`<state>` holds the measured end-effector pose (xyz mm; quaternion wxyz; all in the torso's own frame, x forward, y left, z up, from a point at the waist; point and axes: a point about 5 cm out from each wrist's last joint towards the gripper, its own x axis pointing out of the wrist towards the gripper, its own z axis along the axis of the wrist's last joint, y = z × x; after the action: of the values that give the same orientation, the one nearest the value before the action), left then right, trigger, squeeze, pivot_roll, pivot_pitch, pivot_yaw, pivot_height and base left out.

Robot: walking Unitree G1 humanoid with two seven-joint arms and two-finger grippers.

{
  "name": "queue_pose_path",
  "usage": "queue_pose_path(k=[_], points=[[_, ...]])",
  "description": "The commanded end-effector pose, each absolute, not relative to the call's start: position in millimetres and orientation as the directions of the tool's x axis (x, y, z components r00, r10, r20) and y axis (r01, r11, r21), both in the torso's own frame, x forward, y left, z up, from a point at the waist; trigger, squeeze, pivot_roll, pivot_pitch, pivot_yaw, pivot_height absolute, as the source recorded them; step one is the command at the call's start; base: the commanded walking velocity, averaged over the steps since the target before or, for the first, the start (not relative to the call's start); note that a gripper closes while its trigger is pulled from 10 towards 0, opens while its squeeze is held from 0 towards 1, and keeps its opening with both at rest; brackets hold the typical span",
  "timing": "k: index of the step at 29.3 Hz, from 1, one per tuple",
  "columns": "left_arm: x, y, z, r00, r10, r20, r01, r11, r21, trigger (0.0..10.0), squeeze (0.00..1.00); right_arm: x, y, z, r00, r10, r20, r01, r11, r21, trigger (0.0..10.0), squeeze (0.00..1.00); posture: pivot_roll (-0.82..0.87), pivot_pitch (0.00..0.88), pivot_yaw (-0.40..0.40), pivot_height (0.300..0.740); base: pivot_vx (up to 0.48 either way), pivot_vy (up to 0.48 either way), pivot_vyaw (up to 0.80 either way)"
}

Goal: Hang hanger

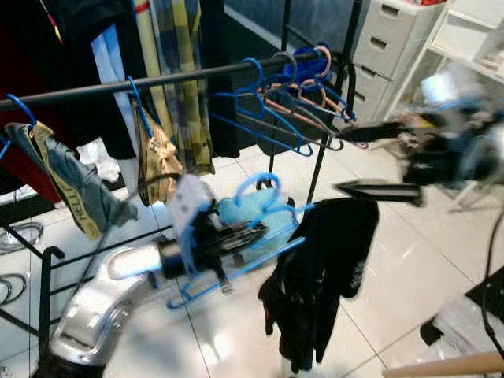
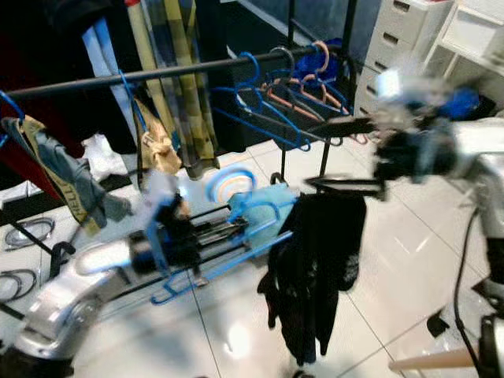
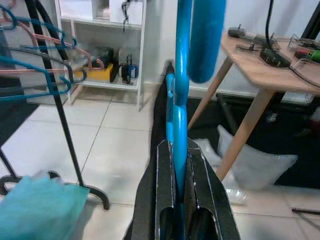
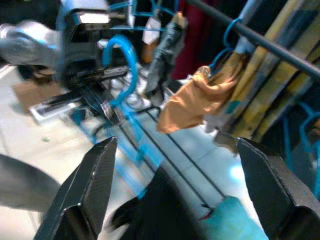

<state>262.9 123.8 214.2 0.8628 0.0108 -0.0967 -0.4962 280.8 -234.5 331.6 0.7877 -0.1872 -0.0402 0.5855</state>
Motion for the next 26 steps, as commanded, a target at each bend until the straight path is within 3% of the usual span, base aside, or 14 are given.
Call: queue_pose_path(k=[1,5,8,9,11,12,13,15,16,17,19,26], points=[[263,130,220,0.484,-0.856,0.183,0.853,0.508,0.119,0.0,0.0,276,-238,336,0.298,0.945,-0.136,-0.909,0.238,-0.341,10.0,0.0,-0.09,0.126,-0.007,0.74,0.0,0.0,0.0],[265,155,246,0.469,-0.849,0.244,0.845,0.511,0.155,0.0,0.0,264,-268,327,0.379,0.922,-0.078,-0.897,0.345,-0.275,10.0,0.0,-0.09,0.126,-0.008,0.74,0.0,0.0,0.0],[264,157,252,0.456,-0.852,0.257,0.848,0.504,0.167,0.0,0.0,264,-271,324,0.396,0.916,-0.067,-0.892,0.366,-0.265,10.0,0.0,-0.08,0.125,-0.007,0.74,0.0,0.0,0.0],[262,159,260,0.426,-0.86,0.282,0.858,0.483,0.177,1.6,0.0,264,-272,320,0.402,0.914,-0.061,-0.891,0.375,-0.256,10.0,0.0,-0.08,0.124,-0.007,0.74,0.0,0.0,0.0],[260,160,265,0.405,-0.864,0.298,0.865,0.468,0.182,1.6,0.0,264,-272,319,0.404,0.913,-0.056,-0.891,0.378,-0.25,10.0,0.0,-0.08,0.124,-0.007,0.74,0.0,0.0,0.0],[258,162,271,0.378,-0.871,0.314,0.875,0.447,0.185,2.9,0.0,263,-272,318,0.404,0.913,-0.049,-0.892,0.382,-0.243,10.0,0.0,-0.08,0.123,-0.006,0.74,0.0,0.0,0.0],[255,163,278,0.344,-0.88,0.328,0.887,0.419,0.193,6.3,0.0,262,-272,317,0.406,0.913,-0.043,-0.891,0.386,-0.239,10.0,0.0,-0.08,0.119,-0.007,0.74,0.0,0.0,0.0],[255,163,278,0.344,-0.88,0.328,0.887,0.419,0.193,6.3,0.0,262,-272,317,0.406,0.913,-0.043,-0.891,0.386,-0.239,10.0,0.0,-0.08,0.119,-0.007,0.74,0.0,0.0,0.0],[253,164,283,0.318,-0.886,0.336,0.896,0.397,0.197,7.1,0.0,261,-272,317,0.408,0.912,-0.037,-0.891,0.389,-0.234,10.0,0.0,-0.08,0.119,-0.007,0.74,0.0,0.0,0.0],[250,165,288,0.282,-0.896,0.342,0.907,0.365,0.208,9.6,0.0,260,-272,317,0.409,0.912,-0.033,-0.891,0.391,-0.232,10.0,0.0,-0.08,0.114,-0.005,0.74,0.0,0.0,0.0],[247,166,294,0.24,-0.909,0.34,0.919,0.325,0.222,10.0,0.0,258,-272,316,0.409,0.912,-0.03,-0.891,0.392,-0.23,10.0,0.0,-0.08,0.111,-0.005,0.74,0.0,0.0,0.0],[246,167,301,0.205,-0.914,0.351,0.925,0.298,0.236,10.0,0.0,258,-272,316,0.419,0.907,-0.037,-0.885,0.4,-0.24,10.0,0.0,-0.08,0.105,0.0,0.74,0.0,0.0,0.0]])
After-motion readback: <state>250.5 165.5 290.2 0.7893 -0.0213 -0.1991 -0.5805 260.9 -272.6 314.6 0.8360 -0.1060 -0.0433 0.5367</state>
